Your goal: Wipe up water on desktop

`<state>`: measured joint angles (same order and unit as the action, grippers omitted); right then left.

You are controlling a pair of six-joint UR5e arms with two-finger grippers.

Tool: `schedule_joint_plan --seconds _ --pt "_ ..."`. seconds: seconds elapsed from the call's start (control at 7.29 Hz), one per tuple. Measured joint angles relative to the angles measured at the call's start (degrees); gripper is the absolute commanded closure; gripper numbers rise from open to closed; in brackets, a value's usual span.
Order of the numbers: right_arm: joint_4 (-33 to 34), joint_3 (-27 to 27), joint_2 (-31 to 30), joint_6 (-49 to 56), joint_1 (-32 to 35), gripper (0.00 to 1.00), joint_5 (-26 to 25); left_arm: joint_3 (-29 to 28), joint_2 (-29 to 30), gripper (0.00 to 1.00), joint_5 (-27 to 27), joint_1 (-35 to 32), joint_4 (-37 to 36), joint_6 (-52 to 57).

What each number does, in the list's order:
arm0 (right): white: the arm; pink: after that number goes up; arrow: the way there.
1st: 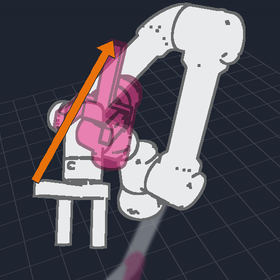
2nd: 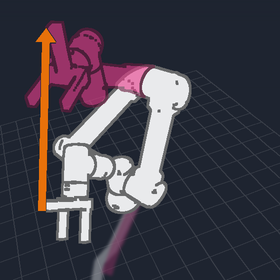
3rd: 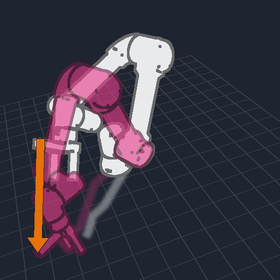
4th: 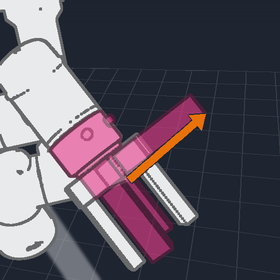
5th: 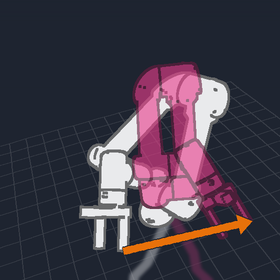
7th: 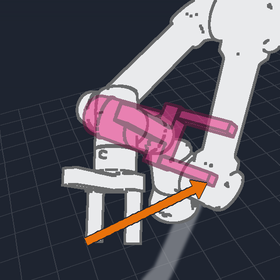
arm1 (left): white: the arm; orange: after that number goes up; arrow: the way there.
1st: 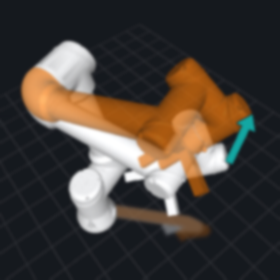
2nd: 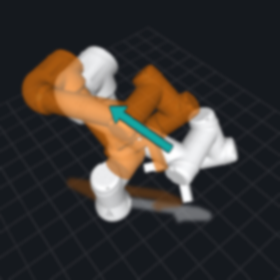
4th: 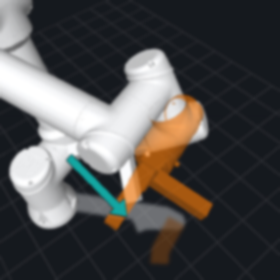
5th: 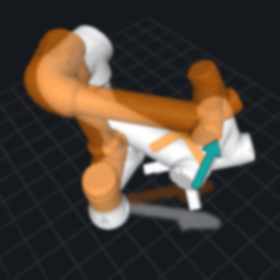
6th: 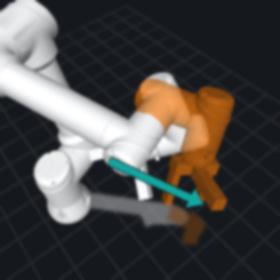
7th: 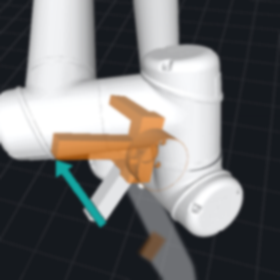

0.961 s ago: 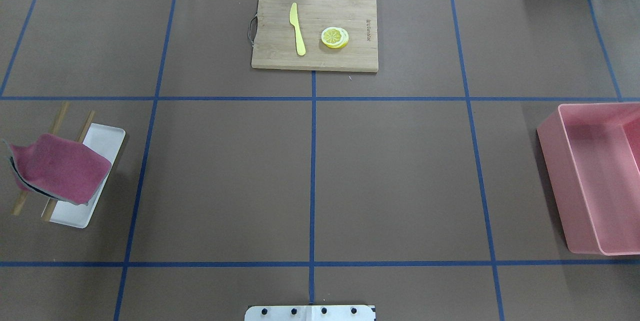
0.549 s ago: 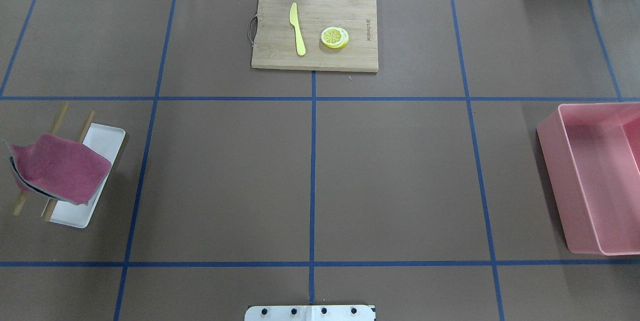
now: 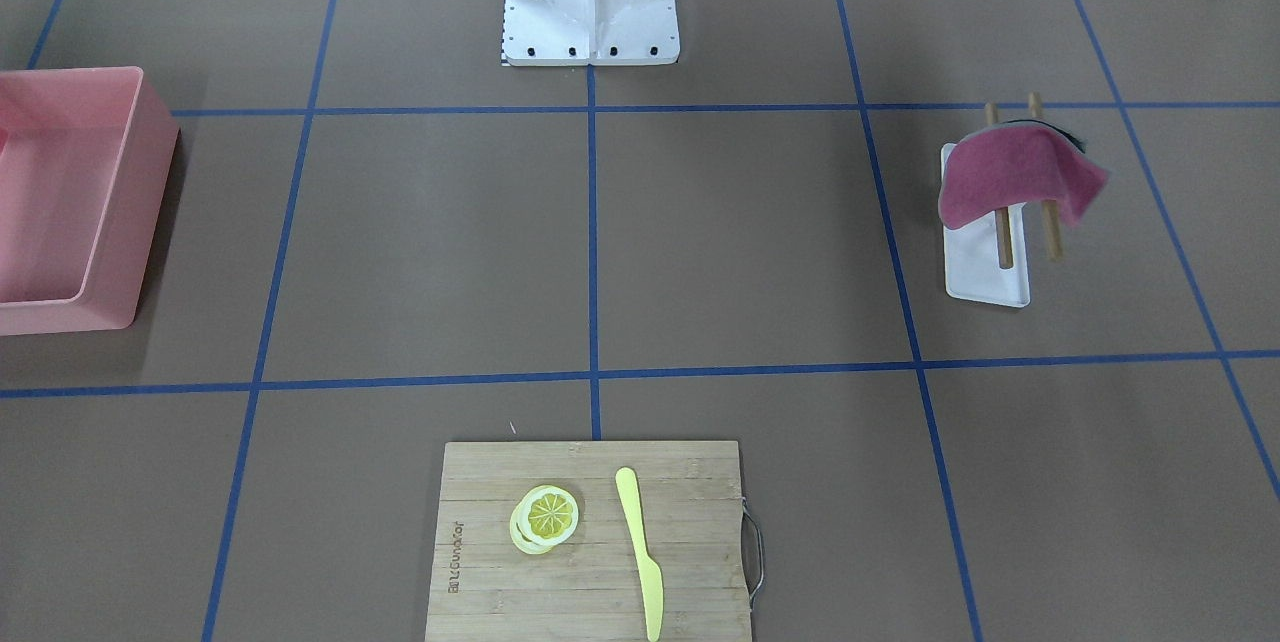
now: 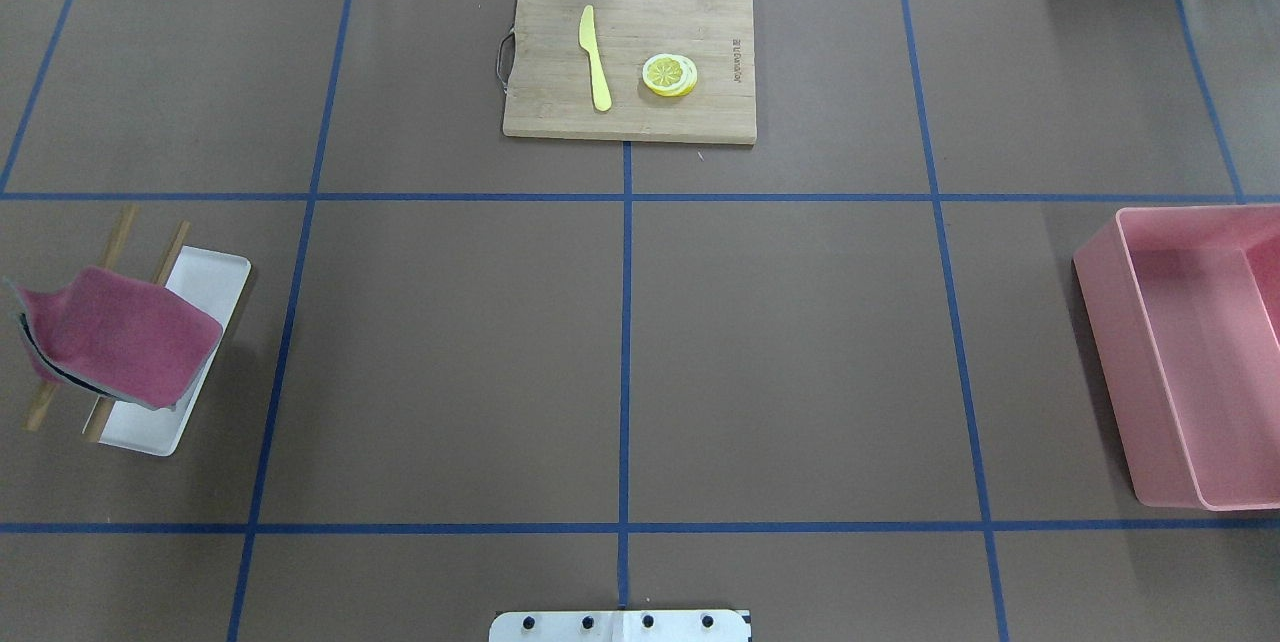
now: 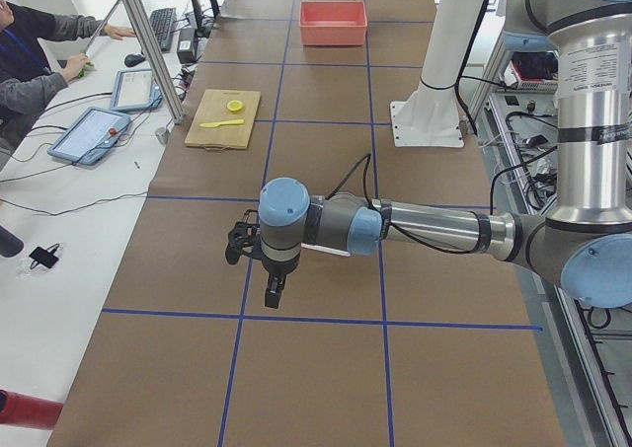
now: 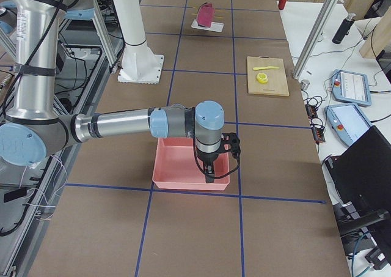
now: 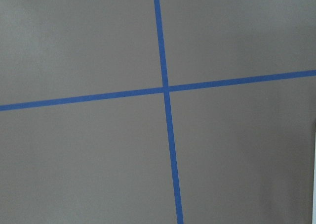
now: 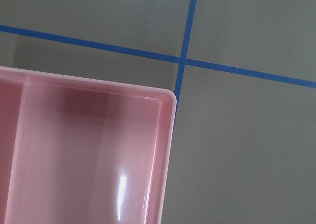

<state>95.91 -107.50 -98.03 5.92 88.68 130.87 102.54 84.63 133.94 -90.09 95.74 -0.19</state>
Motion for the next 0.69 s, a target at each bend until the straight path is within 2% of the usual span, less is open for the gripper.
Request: schedule_joint_plan --seconds 0.41,0.69 --pt "-0.46 -0.4 0.67 -0.15 -0.01 0.0 0.06 -2.67 3.22 0.02 0.2 0.04 13.57 -0.19" --pt "-3.71 -0.74 0.92 -2.57 -0.69 0.0 0.37 -3.97 3.96 0.02 2.71 0.42 16.26 -0.12"
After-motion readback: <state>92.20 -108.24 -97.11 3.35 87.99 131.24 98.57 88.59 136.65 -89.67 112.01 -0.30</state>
